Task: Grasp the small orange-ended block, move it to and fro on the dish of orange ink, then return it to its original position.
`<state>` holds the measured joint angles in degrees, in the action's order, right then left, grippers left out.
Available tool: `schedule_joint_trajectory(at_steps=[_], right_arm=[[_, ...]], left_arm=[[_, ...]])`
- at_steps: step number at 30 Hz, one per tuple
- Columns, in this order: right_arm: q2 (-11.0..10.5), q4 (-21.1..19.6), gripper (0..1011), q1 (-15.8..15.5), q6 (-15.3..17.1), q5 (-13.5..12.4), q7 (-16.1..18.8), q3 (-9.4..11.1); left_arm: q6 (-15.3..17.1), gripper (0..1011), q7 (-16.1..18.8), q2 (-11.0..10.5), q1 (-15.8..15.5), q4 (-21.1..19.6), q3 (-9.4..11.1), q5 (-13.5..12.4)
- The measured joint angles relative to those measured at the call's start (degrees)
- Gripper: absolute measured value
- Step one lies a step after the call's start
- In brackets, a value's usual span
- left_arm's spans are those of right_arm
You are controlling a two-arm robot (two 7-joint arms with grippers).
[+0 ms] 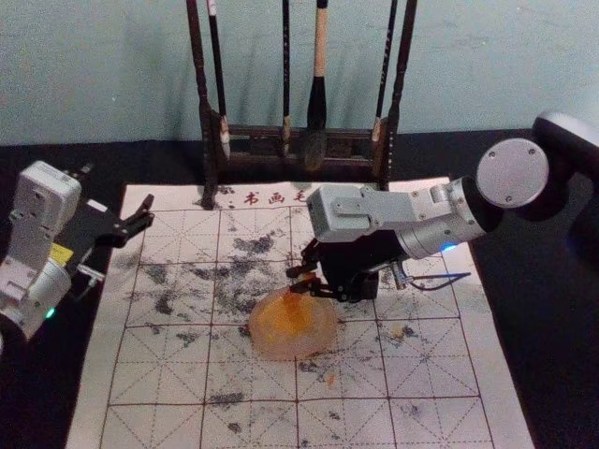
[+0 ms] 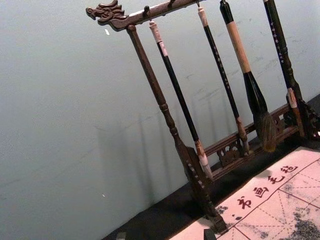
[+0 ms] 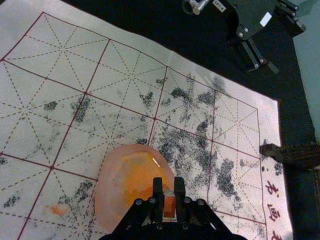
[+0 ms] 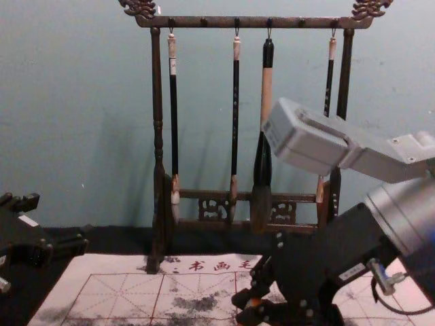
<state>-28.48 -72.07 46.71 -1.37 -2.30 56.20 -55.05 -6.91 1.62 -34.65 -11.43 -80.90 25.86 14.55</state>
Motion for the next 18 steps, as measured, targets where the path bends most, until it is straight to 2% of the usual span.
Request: schedule_joint_trajectory(at_steps=[18], right_arm=[[-3.15, -4.21, 136, -1.56, 0.66, 0.39, -0.02, 0.67]], left_arm=[[0.00, 1001, 0.00, 0.00, 0.00, 0.00, 0.00, 0.00]])
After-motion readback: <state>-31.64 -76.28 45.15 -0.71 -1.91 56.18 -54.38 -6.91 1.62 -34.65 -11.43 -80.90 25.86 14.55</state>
